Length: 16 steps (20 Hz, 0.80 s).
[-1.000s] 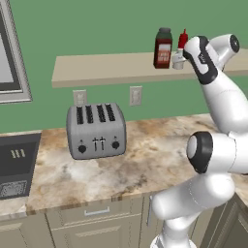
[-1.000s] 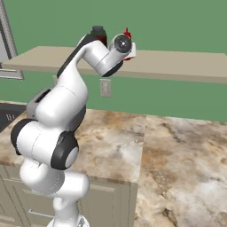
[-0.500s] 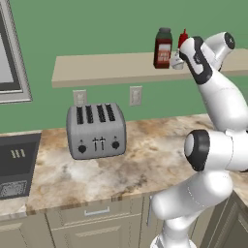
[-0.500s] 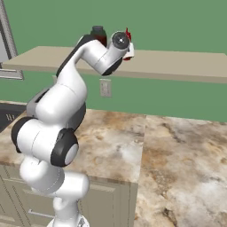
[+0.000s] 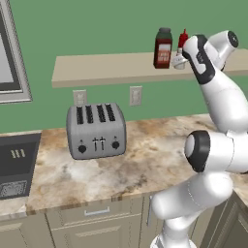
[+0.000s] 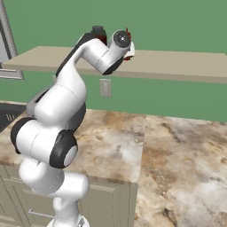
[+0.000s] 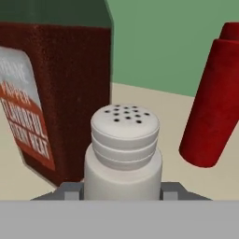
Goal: Collect the paprika, ketchup, and shaker from the cabinet and place them next to the stove.
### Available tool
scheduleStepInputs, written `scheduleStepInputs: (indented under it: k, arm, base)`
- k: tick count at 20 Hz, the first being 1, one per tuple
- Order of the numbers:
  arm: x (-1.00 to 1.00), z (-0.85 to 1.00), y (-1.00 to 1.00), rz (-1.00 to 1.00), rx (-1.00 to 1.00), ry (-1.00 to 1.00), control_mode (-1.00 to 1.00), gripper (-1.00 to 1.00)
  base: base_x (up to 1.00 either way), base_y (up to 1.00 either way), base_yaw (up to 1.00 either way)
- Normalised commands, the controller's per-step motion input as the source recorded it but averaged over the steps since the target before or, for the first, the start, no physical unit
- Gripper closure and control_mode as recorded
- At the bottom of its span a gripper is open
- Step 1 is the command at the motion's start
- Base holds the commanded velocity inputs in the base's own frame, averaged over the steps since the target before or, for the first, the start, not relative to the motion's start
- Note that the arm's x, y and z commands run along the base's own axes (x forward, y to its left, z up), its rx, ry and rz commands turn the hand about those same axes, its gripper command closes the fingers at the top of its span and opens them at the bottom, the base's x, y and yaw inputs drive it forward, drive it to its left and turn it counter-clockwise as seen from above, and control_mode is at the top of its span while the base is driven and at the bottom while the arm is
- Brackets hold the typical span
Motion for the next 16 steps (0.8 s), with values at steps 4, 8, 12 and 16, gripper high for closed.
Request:
scheduleStepInputs:
  k: [4, 8, 12, 16]
  arm:
    - [-0.71, 0.00, -0.11, 0.00, 0.00, -0.13, -1.00, 1.00]
    - [-0.76, 0.00, 0.00, 0.00, 0.00, -0.11, -1.00, 1.00]
    - [-0.59, 0.00, 0.01, 0.00, 0.00, -0.03, -1.00, 1.00]
    - [-0.22, -0.01, 0.06, 0.00, 0.00, 0.03, -1.00, 1.00]
  base:
    - [0.00, 0.00, 0.00]
    - [0.00, 0.00, 0.00]
    - [0.00, 0.00, 0.00]
    - [0.00, 0.00, 0.00]
